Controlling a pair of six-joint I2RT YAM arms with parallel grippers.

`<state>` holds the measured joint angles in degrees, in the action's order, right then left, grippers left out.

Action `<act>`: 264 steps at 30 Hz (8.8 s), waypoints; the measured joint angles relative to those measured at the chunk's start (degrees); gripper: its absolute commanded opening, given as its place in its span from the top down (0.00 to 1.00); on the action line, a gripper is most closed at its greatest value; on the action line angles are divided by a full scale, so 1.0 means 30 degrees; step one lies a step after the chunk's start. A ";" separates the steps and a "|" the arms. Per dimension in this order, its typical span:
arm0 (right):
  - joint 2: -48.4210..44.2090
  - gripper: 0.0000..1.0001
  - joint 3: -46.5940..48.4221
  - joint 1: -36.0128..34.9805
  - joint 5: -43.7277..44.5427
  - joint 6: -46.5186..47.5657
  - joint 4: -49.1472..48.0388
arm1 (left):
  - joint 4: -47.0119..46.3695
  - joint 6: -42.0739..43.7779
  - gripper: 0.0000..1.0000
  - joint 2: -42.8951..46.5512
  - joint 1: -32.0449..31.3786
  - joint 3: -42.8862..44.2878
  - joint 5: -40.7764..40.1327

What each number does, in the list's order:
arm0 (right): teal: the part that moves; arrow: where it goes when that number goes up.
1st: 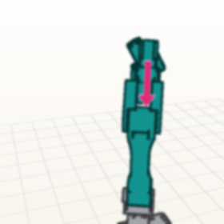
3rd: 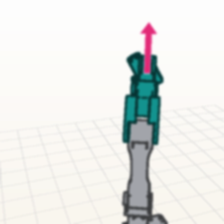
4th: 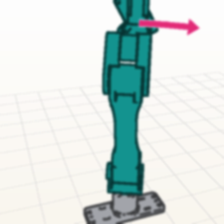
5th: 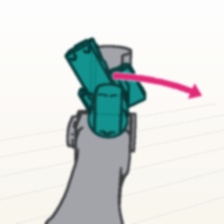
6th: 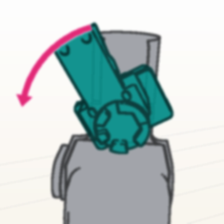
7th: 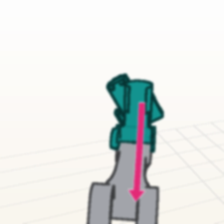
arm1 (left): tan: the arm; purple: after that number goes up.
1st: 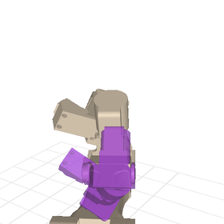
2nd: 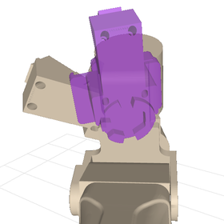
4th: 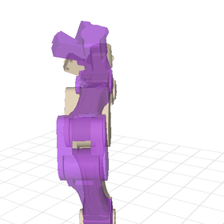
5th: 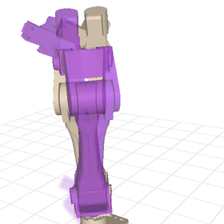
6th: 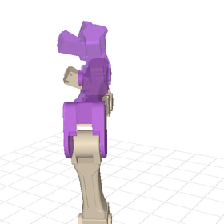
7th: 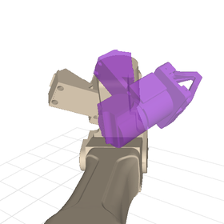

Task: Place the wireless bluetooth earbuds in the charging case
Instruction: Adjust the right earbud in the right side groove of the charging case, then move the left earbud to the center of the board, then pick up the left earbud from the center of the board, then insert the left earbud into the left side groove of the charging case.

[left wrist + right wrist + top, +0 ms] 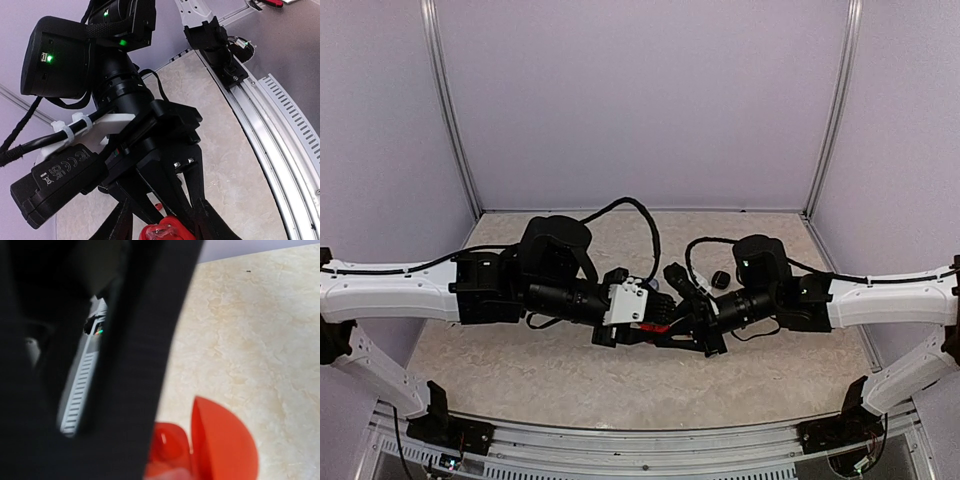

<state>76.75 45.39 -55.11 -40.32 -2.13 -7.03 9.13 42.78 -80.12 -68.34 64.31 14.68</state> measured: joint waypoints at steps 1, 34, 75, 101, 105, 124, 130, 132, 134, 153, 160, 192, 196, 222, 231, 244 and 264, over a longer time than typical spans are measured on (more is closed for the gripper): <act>0.0029 1.00 0.0000 0.0000 0.0000 0.0007 0.0000 | 0.0044 0.0066 0.61 -0.0022 0.0000 0.0007 -0.0051; -0.1370 1.00 -0.0175 -0.0073 0.0816 0.0648 0.0692 | 0.0393 -0.0204 0.78 -0.0685 0.0430 0.0474 0.0867; -0.9595 1.00 -0.4080 0.4932 0.9959 -0.1880 -0.1428 | -0.2790 -1.4418 0.34 -0.7745 0.4102 0.2412 -0.2433; -1.0338 1.00 -0.4473 0.5974 0.9726 -0.2397 -0.0015 | 0.2856 -0.0947 0.49 -1.6305 0.3614 1.0302 0.0568; -1.0338 1.00 -0.4473 0.6054 0.9595 -0.2390 -0.0015 | 0.3351 -0.0408 0.53 -1.6976 0.3701 1.0812 0.0634; -1.0433 1.00 -0.4481 0.6309 0.9500 -0.2310 -0.0015 | 0.4554 -0.0474 0.80 -1.8047 0.4779 1.2320 0.0678; -1.0440 1.00 -0.4481 0.6309 0.9457 -0.2310 -0.0015 | 0.4269 -0.2514 0.84 -1.7894 0.5486 1.2014 0.0466; -1.0433 1.00 -0.4481 0.6309 0.9442 -0.2302 -0.0015 | 0.4124 -0.3912 0.85 -1.7435 0.5763 1.1329 -0.0182; -1.0433 1.00 -0.4481 0.6309 0.9413 -0.2295 -0.0015 | 0.4065 -0.4867 0.88 -1.7114 0.6003 1.0892 -0.0619; -0.9500 1.00 -0.4510 0.6309 0.8641 -0.2266 -0.0641 | 0.3475 -2.5471 0.80 -0.6513 0.7635 -0.3031 -0.4226; -0.9398 1.00 -0.4510 0.6309 0.8582 -0.2244 -0.0663 | 0.4976 -2.7940 0.56 -0.6404 0.7512 -0.2375 -0.5960; -0.9515 1.00 -0.4539 0.6309 0.8255 -0.2164 -0.0656 | 1.2225 -1.9023 0.71 -1.1234 0.7694 0.4393 -0.6994; -0.9515 1.00 -0.4539 0.6309 0.8247 -0.2135 -0.0648 | 1.2509 -1.8731 0.71 -1.1468 0.7628 0.4743 -0.7104; -0.9296 1.00 -0.4539 0.6309 0.8153 -0.2084 -0.0641 | 1.2837 -1.9285 0.63 -1.1154 0.7512 0.4284 -0.7125; -0.9253 1.00 -0.4539 0.6317 0.8058 -0.2084 -0.0641 | 1.2794 -1.9322 0.76 -1.0921 0.7526 0.3956 -0.6761; -0.9049 1.00 -0.4539 0.6317 0.7533 -0.1989 -0.0816 | 1.0936 -1.9220 0.84 -0.9785 0.7541 0.3257 -0.6863; -0.7315 1.00 -0.4685 0.3832 0.4335 0.0328 -0.5617 | -0.5770 -1.6218 0.85 0.1370 0.1428 -0.0998 -0.8546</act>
<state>54.81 31.33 -43.62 -27.31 -1.15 -23.88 -8.19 -5.87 -76.01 -64.05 61.32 -10.96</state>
